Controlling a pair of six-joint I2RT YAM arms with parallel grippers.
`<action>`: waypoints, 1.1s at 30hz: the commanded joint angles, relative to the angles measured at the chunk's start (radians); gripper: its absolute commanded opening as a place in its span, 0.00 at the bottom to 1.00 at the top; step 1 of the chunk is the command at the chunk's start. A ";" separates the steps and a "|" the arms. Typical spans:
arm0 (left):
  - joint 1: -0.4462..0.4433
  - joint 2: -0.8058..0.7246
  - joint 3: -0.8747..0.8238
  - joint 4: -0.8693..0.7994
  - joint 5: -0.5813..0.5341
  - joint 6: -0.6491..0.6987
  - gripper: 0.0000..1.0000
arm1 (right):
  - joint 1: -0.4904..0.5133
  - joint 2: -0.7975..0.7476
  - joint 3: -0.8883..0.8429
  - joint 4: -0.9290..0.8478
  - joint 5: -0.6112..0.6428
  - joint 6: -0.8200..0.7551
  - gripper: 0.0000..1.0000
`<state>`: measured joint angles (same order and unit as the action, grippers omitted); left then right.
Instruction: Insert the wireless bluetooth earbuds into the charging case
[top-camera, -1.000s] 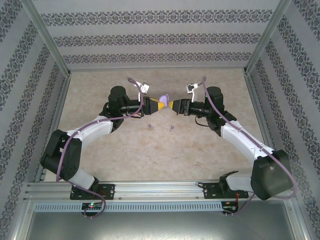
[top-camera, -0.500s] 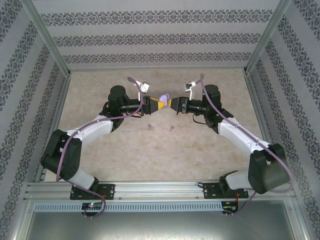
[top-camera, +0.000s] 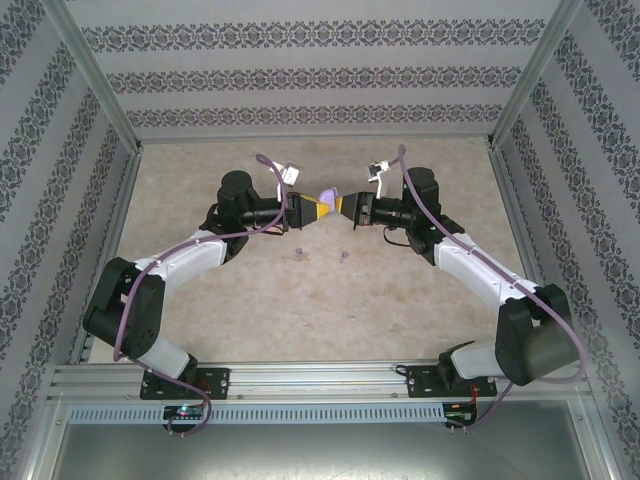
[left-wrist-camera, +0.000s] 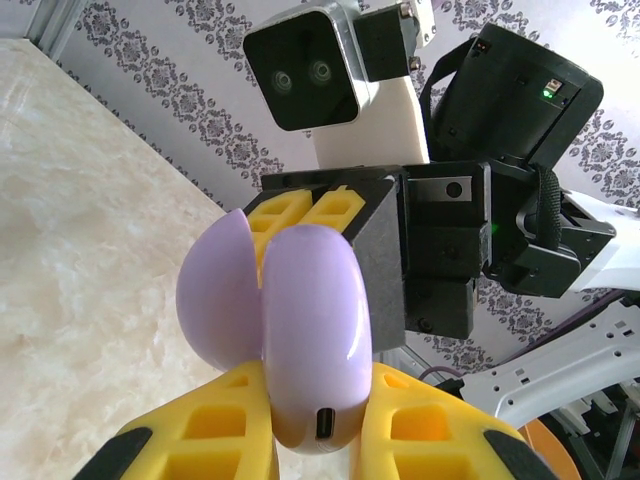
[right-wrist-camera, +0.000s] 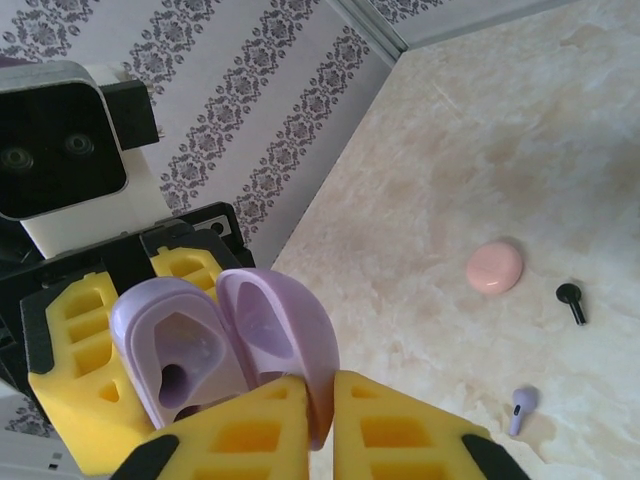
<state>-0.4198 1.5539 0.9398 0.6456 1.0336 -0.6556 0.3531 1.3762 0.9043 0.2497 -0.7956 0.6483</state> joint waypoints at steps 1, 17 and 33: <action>-0.021 0.008 0.033 0.041 0.022 0.010 0.00 | 0.010 0.016 0.047 0.045 -0.007 0.008 0.05; 0.036 -0.082 0.173 -0.465 -0.164 0.347 0.74 | 0.006 0.026 0.114 -0.286 0.187 -0.166 0.00; 0.057 0.187 0.676 -1.455 -0.055 1.003 0.77 | 0.013 0.171 0.281 -0.525 0.148 -0.536 0.00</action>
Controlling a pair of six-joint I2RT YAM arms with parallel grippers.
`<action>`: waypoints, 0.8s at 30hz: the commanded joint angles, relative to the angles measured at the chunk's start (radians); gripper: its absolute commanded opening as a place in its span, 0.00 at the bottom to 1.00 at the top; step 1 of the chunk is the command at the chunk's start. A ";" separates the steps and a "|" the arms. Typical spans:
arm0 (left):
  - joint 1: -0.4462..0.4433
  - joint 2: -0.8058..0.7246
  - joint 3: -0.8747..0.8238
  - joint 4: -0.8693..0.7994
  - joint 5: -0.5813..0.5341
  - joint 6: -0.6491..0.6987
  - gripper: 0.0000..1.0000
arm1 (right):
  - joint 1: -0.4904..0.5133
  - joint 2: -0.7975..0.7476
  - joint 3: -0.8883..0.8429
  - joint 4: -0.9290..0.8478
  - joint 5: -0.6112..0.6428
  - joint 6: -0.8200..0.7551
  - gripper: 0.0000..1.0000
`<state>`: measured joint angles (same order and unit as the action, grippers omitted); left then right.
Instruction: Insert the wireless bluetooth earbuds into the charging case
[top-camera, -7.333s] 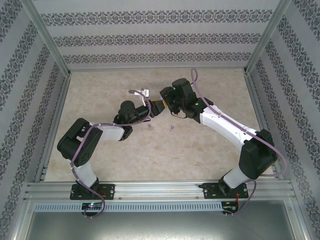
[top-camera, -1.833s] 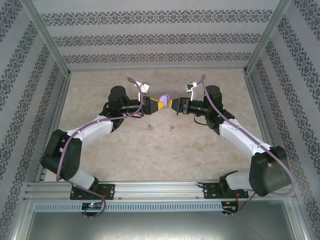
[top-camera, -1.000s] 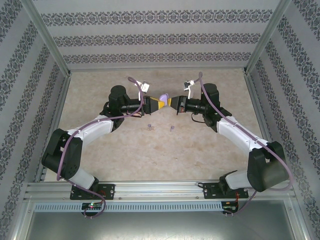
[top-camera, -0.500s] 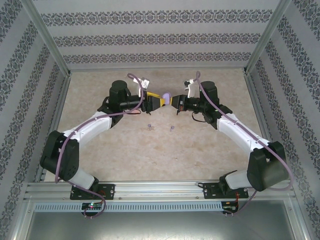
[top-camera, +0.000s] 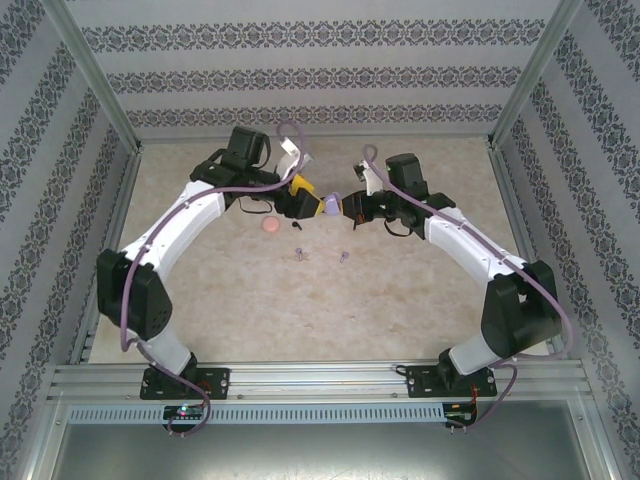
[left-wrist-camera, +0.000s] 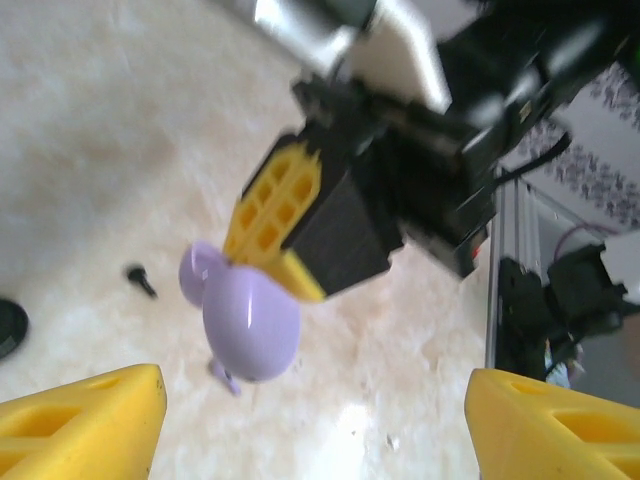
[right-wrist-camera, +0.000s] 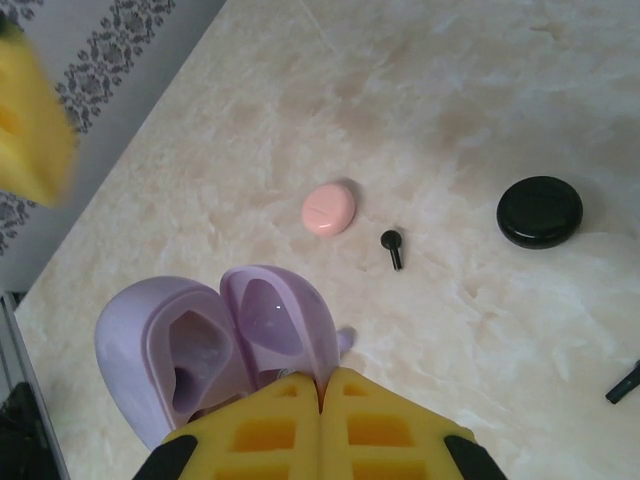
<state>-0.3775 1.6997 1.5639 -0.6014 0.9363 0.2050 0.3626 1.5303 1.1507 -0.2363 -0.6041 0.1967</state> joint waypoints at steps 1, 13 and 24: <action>0.017 0.060 0.068 -0.232 0.049 0.154 0.77 | 0.008 0.022 0.040 -0.056 -0.046 -0.100 0.00; 0.038 0.213 0.185 -0.351 0.191 0.218 0.72 | 0.068 0.008 0.025 -0.080 -0.043 -0.133 0.00; 0.036 0.270 0.217 -0.432 0.249 0.261 0.68 | 0.081 0.017 0.048 -0.080 -0.044 -0.134 0.00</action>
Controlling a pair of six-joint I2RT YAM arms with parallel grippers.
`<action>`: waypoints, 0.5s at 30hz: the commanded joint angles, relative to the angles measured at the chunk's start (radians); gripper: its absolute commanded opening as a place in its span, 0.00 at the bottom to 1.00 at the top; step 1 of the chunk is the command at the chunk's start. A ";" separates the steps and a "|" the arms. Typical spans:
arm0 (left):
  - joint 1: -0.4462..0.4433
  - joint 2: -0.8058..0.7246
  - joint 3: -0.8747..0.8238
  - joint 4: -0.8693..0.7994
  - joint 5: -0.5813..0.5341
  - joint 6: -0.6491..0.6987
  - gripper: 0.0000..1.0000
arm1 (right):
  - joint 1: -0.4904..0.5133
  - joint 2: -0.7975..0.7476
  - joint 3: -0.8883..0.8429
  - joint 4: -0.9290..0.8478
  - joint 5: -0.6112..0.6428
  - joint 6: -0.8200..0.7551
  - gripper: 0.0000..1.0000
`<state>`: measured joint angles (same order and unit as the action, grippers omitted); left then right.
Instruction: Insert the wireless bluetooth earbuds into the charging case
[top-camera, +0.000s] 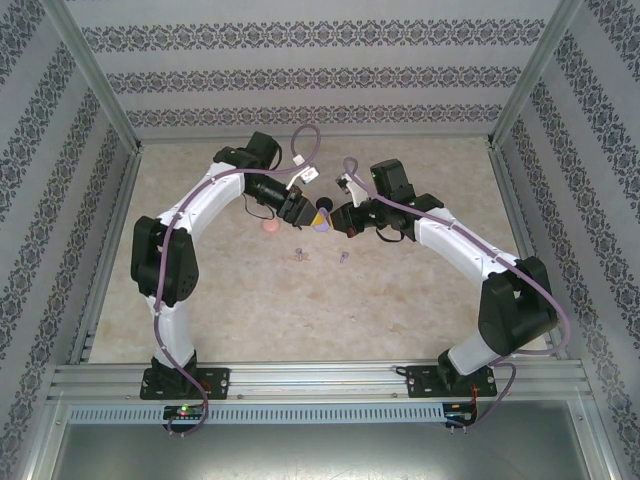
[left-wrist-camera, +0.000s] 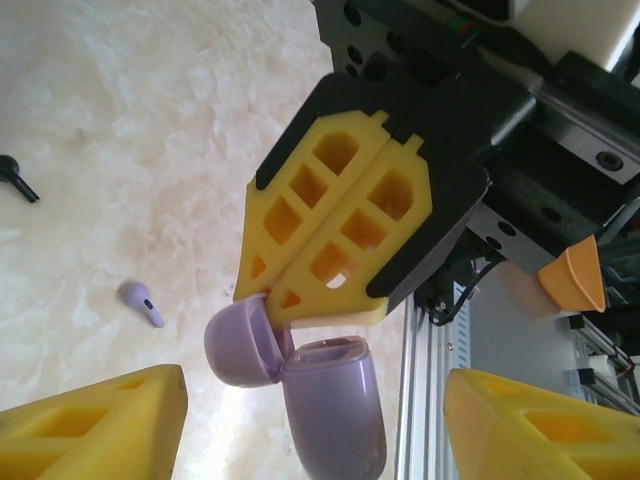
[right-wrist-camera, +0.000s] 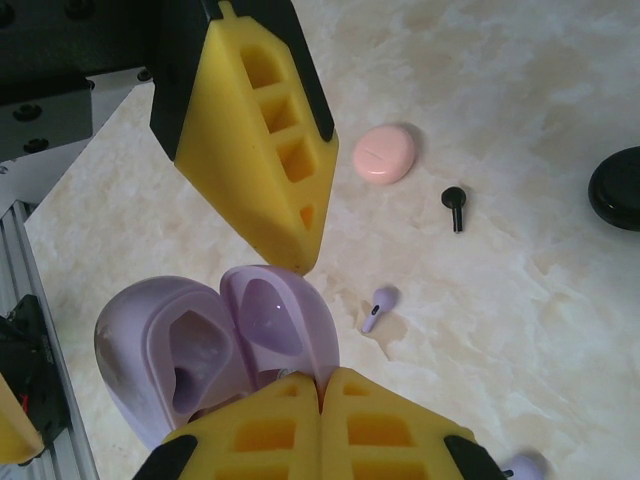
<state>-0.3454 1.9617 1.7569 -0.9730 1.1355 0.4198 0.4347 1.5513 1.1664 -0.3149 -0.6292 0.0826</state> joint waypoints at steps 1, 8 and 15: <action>0.004 0.012 0.024 -0.065 0.050 0.049 0.67 | 0.009 -0.001 0.035 -0.001 -0.021 -0.020 0.00; 0.004 0.039 0.041 -0.091 0.079 0.065 0.58 | 0.019 0.014 0.047 -0.001 -0.020 -0.019 0.00; 0.001 0.064 0.065 -0.110 0.091 0.075 0.49 | 0.026 0.025 0.058 -0.002 -0.017 -0.020 0.00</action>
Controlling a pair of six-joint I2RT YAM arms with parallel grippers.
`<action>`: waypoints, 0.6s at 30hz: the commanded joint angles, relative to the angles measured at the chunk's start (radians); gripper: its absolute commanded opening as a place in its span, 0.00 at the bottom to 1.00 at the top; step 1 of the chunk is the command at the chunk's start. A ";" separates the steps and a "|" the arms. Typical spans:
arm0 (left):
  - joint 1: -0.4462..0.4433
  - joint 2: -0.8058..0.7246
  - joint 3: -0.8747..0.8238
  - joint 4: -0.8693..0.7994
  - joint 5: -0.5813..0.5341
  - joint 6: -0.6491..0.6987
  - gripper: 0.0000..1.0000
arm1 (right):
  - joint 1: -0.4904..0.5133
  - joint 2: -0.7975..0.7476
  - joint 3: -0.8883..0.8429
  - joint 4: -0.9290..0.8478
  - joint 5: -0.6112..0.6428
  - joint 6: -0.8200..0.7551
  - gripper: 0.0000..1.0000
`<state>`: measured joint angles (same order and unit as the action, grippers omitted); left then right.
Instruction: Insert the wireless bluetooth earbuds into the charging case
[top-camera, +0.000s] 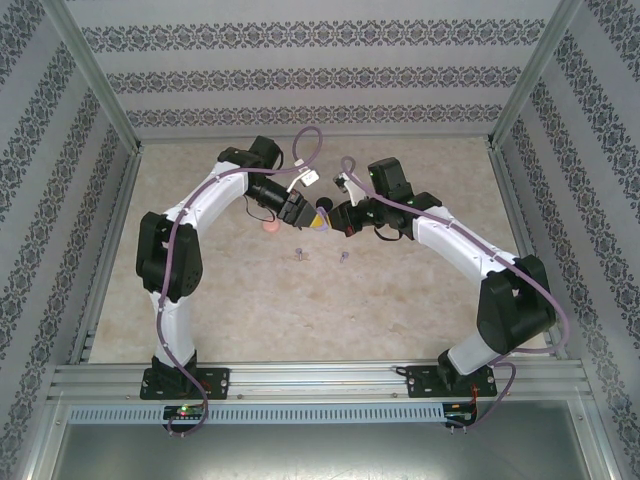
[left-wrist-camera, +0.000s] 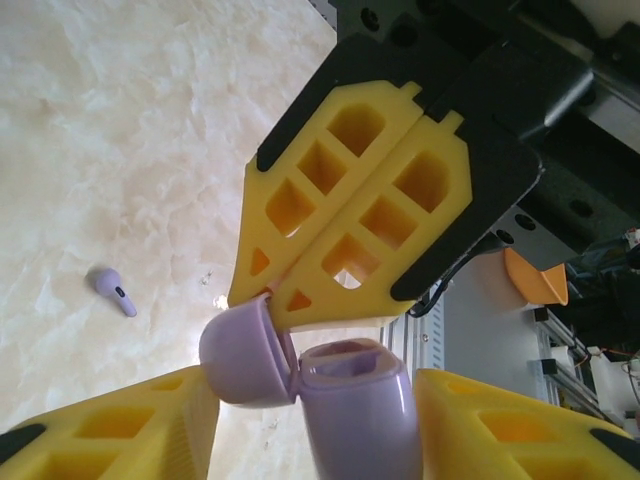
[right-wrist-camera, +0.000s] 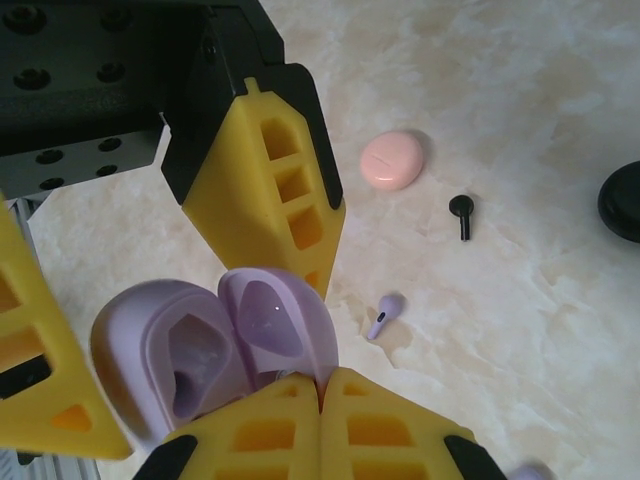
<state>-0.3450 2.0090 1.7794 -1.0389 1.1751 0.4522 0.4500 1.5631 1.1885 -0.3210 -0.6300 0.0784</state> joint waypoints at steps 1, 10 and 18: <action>0.001 0.019 0.046 -0.049 0.054 0.046 0.46 | 0.012 0.015 0.037 0.003 -0.016 -0.015 0.00; 0.000 0.039 0.061 -0.080 0.075 0.069 0.40 | 0.012 0.028 0.049 0.009 -0.018 -0.010 0.00; -0.003 0.054 0.077 -0.103 0.093 0.086 0.27 | 0.016 0.040 0.064 0.011 -0.018 -0.007 0.00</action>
<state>-0.3393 2.0491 1.8198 -1.1164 1.2106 0.4934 0.4480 1.5906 1.2121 -0.3264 -0.6155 0.0788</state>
